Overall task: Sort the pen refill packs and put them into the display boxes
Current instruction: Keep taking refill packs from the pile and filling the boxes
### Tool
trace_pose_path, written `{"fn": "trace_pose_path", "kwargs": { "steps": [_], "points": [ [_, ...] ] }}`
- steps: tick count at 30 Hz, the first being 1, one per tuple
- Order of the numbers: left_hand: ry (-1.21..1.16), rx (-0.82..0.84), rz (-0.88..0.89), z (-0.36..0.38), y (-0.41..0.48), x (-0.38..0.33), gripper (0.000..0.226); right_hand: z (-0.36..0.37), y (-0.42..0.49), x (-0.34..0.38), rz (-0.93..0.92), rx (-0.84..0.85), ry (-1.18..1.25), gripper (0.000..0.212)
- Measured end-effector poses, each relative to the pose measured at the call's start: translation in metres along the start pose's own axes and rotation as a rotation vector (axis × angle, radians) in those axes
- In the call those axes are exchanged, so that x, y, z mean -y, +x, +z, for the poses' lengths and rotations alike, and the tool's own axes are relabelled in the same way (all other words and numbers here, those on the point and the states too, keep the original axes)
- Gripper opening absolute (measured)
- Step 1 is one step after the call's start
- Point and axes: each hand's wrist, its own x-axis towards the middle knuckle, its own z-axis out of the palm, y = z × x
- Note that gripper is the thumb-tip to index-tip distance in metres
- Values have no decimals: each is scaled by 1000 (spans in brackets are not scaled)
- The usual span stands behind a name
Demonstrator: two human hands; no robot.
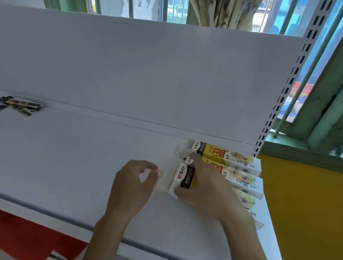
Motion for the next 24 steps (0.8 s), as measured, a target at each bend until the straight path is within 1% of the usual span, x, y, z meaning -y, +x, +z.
{"fn": "trace_pose_path", "kwargs": {
  "steps": [2, 4, 6, 7, 9, 10, 11, 13, 15, 20, 22, 24],
  "points": [
    [5, 36, -29, 8, -7, 5, 11, 16, 1, -20, 32, -30, -73, 63],
    [6, 20, -42, 9, -13, 7, 13, 25, 2, -33, -28, -104, -85, 62],
    [9, -19, -59, 7, -19, 10, 16, 26, 3, -37, -120, -219, 73, 54],
    [15, -42, -65, 5, -22, 12, 17, 26, 3, -36, -159, -297, 156, 50],
    [18, -106, -53, -7, -29, 17, 17, 27, -1, -27, -230, -481, 237, 45],
    [23, -139, -34, -17, -33, 21, 17, 29, -1, -19, -252, -526, 265, 41],
    [54, -166, -15, -29, -37, 28, 17, 34, -1, -8, -266, -525, 303, 36],
    [170, -223, -19, -61, -52, 47, 17, 54, 1, 23, -320, -436, 361, 29],
    [258, -313, -84, -100, -72, 73, 23, 82, 3, 64, -420, -324, 376, 32],
    [361, -568, -393, -209, -140, 137, 24, 168, -5, 191, -602, 3, 475, 38],
    [420, -635, -479, -250, -168, 156, 23, 202, -13, 242, -666, 114, 494, 41],
    [451, -693, -522, -284, -189, 170, 22, 232, -19, 287, -727, 195, 510, 43]
  ]
}}
